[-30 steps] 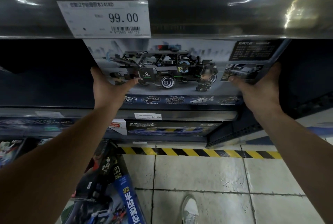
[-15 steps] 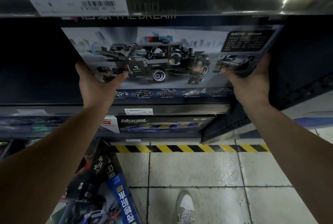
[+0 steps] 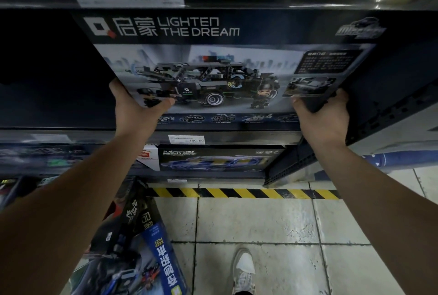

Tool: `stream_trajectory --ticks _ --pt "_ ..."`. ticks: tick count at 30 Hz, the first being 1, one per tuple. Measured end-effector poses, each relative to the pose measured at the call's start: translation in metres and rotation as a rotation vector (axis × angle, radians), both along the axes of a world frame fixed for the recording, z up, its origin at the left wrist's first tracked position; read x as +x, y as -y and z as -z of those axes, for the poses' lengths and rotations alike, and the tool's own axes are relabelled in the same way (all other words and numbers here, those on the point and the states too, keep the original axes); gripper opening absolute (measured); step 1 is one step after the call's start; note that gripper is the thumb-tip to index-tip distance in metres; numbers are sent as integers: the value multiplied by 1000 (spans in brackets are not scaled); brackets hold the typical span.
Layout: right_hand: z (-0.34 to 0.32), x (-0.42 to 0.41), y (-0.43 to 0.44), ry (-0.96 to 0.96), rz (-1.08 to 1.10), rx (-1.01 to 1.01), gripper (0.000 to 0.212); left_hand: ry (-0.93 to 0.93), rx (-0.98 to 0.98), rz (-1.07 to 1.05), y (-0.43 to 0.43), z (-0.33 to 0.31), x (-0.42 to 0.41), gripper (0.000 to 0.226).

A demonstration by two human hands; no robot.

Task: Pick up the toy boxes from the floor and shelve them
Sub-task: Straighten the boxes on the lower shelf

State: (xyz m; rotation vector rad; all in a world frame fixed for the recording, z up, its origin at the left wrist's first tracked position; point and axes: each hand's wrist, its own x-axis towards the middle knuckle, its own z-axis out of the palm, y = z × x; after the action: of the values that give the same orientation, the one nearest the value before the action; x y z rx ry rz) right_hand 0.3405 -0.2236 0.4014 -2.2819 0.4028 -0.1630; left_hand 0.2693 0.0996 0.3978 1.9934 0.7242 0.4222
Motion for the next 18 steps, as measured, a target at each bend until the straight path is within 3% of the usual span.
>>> stream_trajectory --ticks 6,12,18 --pt "-7 -14 0 -2 -2 23 92 -11 -75 24 -2 -4 -12 95" --pt "-16 -37 -12 31 -64 56 80 -48 -71 -5 -9 -17 -38 99" --pt "-30 -62 -44 64 -200 108 71 -57 -37 35 -11 -38 -73 85"
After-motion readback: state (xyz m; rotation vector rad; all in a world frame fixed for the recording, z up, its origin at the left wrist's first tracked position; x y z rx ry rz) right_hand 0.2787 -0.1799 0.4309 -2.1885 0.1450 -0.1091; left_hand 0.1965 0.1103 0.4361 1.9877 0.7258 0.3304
